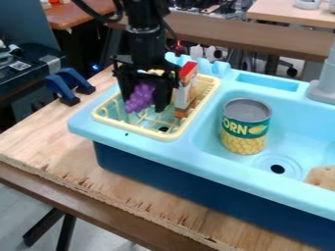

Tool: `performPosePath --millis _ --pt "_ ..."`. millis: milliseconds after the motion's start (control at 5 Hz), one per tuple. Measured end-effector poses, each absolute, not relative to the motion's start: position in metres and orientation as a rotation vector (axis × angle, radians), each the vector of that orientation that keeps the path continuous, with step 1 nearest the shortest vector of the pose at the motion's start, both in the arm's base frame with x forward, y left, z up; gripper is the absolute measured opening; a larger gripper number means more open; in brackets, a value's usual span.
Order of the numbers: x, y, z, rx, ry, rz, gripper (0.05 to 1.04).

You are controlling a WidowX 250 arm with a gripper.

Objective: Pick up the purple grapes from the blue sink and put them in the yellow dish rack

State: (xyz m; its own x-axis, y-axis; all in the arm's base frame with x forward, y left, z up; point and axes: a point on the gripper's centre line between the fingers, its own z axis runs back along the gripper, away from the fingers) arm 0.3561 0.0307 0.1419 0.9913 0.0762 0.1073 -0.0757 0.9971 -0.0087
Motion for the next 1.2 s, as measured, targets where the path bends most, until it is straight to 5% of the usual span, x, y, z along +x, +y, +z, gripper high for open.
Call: performPosePath --millis 600,800,1200 --pt "0.3497 0.0276 0.1313 -0.005 -0.046 0.143 0.886" --pt "0.3484 0.0292 0.1313 -0.011 -0.039 0.158 1.014" --pt "0.3519 0.0205 0.1323 -0.007 -0.058 0.112 1.011"
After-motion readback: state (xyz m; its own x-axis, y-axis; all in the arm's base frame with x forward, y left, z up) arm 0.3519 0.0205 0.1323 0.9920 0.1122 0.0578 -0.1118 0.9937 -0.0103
